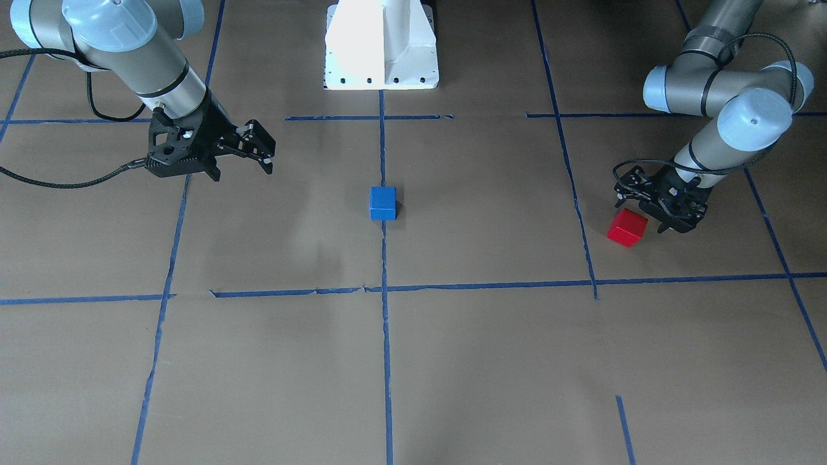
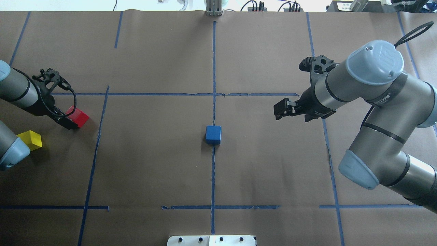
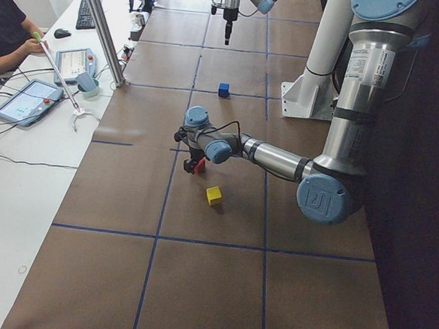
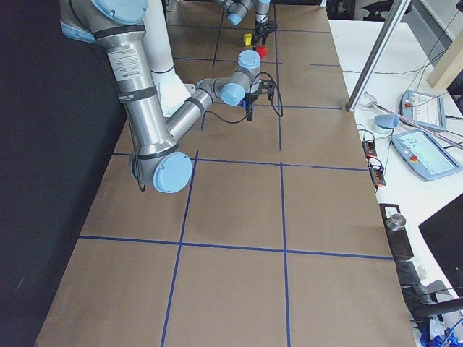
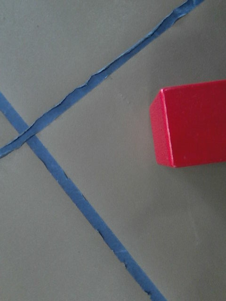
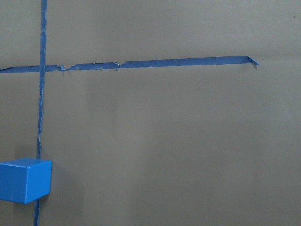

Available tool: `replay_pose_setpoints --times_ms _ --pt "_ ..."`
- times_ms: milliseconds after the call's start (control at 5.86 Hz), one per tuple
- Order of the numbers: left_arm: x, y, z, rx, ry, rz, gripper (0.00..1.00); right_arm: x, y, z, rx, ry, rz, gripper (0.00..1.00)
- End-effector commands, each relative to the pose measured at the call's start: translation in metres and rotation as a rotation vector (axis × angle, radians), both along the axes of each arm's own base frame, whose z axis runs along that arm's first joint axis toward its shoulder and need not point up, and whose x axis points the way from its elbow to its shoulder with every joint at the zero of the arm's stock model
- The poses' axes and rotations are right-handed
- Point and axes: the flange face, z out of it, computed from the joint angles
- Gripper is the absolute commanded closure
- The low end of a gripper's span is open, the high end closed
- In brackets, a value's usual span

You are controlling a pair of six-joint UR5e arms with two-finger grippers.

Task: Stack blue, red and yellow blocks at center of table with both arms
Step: 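Grasp the red cube with the left gripper while the right gripper withdraws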

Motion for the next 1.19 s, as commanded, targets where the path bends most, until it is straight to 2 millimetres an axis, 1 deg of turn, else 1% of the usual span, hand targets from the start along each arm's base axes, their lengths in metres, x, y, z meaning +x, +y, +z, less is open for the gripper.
replay_pose_setpoints --times_ms 0,171,341,512,682,853,1024 --pt "0.012 -0.004 -0.005 -0.034 0.006 -0.023 0.00 0.000 0.000 0.001 -0.001 0.002 0.000 0.00" --pt "0.020 -0.011 -0.008 -0.030 0.007 -0.020 0.14 0.000 0.000 0.001 -0.001 0.002 0.000 0.00" --pt "0.021 -0.012 -0.006 -0.026 0.003 -0.014 0.68 0.000 0.000 0.001 0.000 0.002 0.002 0.00" --pt "0.020 -0.012 -0.006 -0.030 0.004 -0.022 0.98 0.000 0.000 0.002 -0.002 0.004 0.002 0.00" --pt "0.019 -0.012 -0.011 -0.034 0.010 -0.028 1.00 -0.001 0.000 0.001 0.000 0.002 0.002 0.00" --pt "0.021 -0.014 -0.029 -0.106 0.032 -0.105 1.00 0.003 0.001 -0.002 0.003 -0.004 0.004 0.00" --pt "0.038 -0.034 -0.092 -0.239 0.113 -0.264 1.00 0.028 0.019 0.013 -0.008 0.005 0.006 0.00"
